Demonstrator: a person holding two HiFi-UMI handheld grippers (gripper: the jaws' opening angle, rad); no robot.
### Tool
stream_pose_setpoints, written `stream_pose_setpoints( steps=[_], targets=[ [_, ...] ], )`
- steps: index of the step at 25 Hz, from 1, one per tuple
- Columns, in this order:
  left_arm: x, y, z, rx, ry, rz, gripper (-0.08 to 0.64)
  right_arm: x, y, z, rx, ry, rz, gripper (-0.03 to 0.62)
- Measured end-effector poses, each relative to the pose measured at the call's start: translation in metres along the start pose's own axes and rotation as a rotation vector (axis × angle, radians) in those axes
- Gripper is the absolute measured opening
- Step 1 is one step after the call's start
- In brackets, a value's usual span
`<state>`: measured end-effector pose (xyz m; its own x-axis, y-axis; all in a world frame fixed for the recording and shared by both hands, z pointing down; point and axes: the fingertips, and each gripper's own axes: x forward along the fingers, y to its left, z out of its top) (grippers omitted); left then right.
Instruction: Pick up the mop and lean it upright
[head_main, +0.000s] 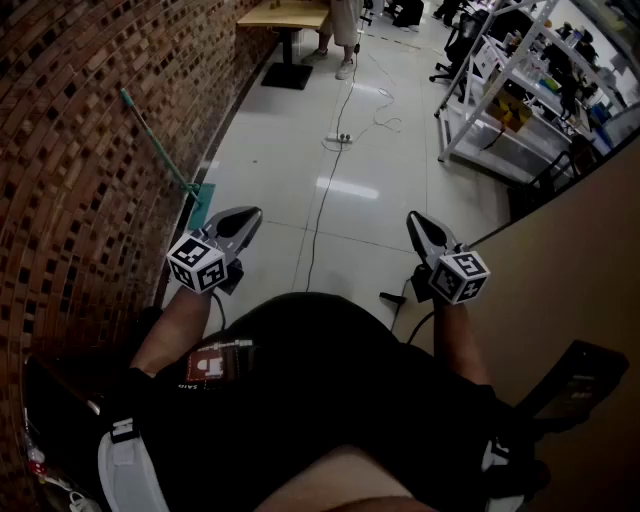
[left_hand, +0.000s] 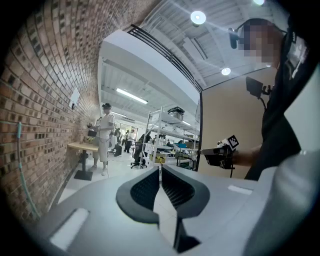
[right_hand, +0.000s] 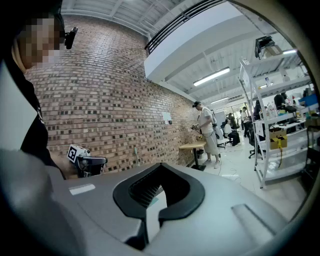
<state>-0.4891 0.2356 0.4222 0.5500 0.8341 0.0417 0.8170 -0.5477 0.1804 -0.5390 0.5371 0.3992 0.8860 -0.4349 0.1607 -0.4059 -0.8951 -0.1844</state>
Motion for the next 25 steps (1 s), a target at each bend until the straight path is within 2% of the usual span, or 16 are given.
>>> stream_pose_setpoints(
  steps=[18, 25],
  targets=[
    [0.098, -0.065, -0.008, -0.019, -0.012, 0.025, 0.012, -0.025, -0.099, 0.012, -0.063, 0.042, 0.044, 0.014],
    [0.124, -0.05, -0.013, -0.029, 0.007, 0.004, 0.012, -0.008, -0.123, 0.005, -0.044, 0.058, 0.026, 0.014]
  ],
)
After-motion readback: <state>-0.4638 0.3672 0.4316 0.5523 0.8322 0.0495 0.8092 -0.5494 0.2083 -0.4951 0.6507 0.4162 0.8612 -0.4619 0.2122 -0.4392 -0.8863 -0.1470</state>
